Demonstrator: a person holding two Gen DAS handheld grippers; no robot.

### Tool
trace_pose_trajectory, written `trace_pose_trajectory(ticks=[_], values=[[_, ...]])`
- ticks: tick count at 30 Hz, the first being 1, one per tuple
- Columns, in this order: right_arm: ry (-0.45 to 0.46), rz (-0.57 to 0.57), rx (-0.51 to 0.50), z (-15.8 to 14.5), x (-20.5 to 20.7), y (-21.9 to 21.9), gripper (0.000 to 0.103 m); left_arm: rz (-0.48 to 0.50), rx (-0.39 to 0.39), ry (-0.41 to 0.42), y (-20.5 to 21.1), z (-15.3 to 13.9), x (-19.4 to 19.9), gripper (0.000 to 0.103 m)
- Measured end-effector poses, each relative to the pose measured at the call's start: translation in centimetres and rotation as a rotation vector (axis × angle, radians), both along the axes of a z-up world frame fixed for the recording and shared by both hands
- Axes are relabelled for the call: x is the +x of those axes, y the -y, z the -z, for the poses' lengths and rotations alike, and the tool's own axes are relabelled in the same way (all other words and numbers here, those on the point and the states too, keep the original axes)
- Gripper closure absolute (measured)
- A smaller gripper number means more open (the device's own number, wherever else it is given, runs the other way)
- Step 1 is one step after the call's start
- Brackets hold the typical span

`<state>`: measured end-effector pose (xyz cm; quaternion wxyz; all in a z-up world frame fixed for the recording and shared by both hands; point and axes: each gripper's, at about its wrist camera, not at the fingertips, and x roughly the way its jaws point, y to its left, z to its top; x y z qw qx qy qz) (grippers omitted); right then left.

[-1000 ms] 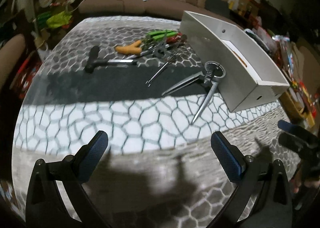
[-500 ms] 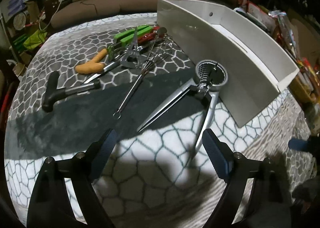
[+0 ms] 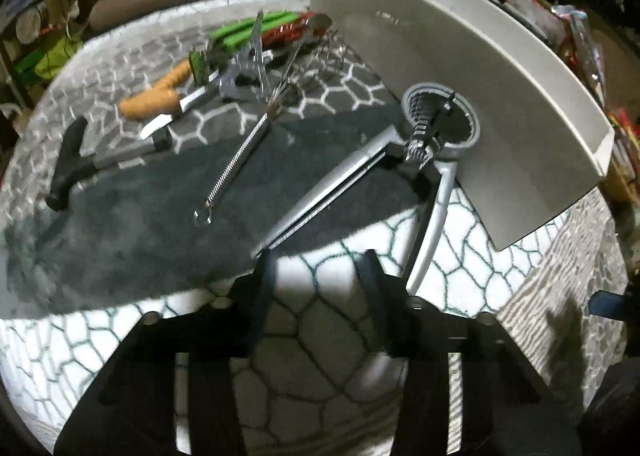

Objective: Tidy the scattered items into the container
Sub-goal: 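Reach the left tool toward the wire whisk beside the box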

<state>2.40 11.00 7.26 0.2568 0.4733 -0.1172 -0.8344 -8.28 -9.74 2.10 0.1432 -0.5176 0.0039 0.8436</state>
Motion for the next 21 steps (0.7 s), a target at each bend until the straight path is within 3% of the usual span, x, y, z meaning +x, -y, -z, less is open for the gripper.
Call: trace_pose_trajectory(ticks=[5, 6, 7, 10, 14, 16, 17, 18, 19, 21], values=[[0.003, 0.009, 0.012, 0.2, -0.1, -0.3, 0.003, 0.007, 0.080, 0.033, 0.2, -0.1, 0.1, 0.071], [0.003, 0.011, 0.015, 0.3, -0.1, -0.3, 0.003, 0.014, 0.122, 0.055, 0.3, 0.0, 0.2, 0.073], [0.003, 0.013, 0.018, 0.3, -0.1, -0.4, 0.003, 0.021, 0.166, 0.086, 0.4, 0.0, 0.4, 0.081], [0.003, 0.021, 0.021, 0.4, -0.2, -0.5, 0.003, 0.086, 0.288, 0.148, -0.1, -0.3, 1.7, 0.083], [0.003, 0.031, 0.022, 0.4, -0.3, -0.5, 0.003, 0.197, 0.333, 0.199, -1.3, -0.9, 3.7, 0.082], [0.005, 0.031, 0.024, 0.5, -0.3, -0.4, 0.003, 0.180, 0.320, 0.179, -0.6, -1.5, 4.0, 0.082], [0.006, 0.029, 0.026, 0.6, -0.3, -0.3, 0.003, 0.151, 0.289, 0.145, 0.1, -2.0, 3.8, 0.080], [0.005, 0.025, 0.028, 0.6, -0.3, -0.2, 0.003, 0.120, 0.279, 0.122, 1.0, -2.4, 3.6, 0.070], [0.002, 0.022, 0.032, 0.6, -0.3, 0.0, 0.003, 0.073, 0.274, 0.098, 2.1, -2.8, 3.2, 0.053], [-0.008, 0.018, 0.041, 0.6, -0.2, 0.3, 0.003, -0.027, 0.274, 0.038, 4.5, -3.6, 2.3, 0.034]])
